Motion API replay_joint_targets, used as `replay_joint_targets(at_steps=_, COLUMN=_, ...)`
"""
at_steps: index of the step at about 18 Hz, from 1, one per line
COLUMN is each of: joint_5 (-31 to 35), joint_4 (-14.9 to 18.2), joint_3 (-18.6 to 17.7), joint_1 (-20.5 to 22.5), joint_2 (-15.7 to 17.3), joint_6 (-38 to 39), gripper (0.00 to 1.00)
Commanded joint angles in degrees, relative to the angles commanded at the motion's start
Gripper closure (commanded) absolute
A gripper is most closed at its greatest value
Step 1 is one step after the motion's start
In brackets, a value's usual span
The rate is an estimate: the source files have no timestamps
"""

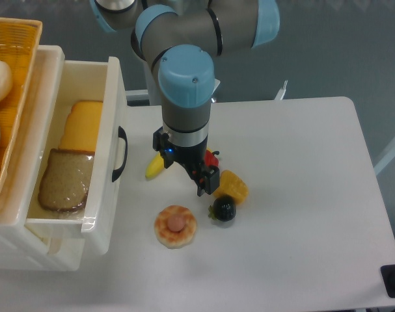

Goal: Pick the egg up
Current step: 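Move the gripper over the round toy fried egg, then lower the open gripper around the fried egg's yolk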

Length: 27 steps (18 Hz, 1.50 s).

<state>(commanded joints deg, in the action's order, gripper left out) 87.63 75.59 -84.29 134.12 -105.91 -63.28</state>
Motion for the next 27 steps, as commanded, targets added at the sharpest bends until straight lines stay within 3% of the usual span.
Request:
replay_joint_targets(at_steps=5, joint_5=-0.6, joint_4=-2.3, joint_3=-0.6, joint_1=-2.0, joint_2=-1.0, joint_6=0.2, gripper=0.0)
replay_joint_targets(at_steps=10, joint_5=-1.8, joint_4=-6.3, joint_3=-2.2, joint_1=-3.2, joint_2=-4.5, joint_6=1.1, gripper=0.0)
replay_joint_targets(at_steps=16, joint_5=-2.2, joint_4=-8.6, joint_3=-2.4, joint_1=-3.8, joint_2=-8.5, joint_6=2.2, gripper=0.0)
replay_joint_targets(at_steps=19, joint_5=-2.3, joint_4=-8.9, joint_3=-2.6, joint_1=-3.7, joint_2=-10.4, joint_6=3.3, gripper=0.0)
replay_joint_targets(at_steps=24, joint_5=-2.3, joint_4=-8.9, joint_3=-4.6, joint_1=-3.3, joint_2=-10.5, joint_6=12.0, gripper=0.0)
replay_joint_targets(at_steps=27, joint_5=-2.2, joint_4=-8.9, joint_3=-4.5, joint_1=-3.1, joint_2=-11.2, joint_6=13.0, gripper=0.0)
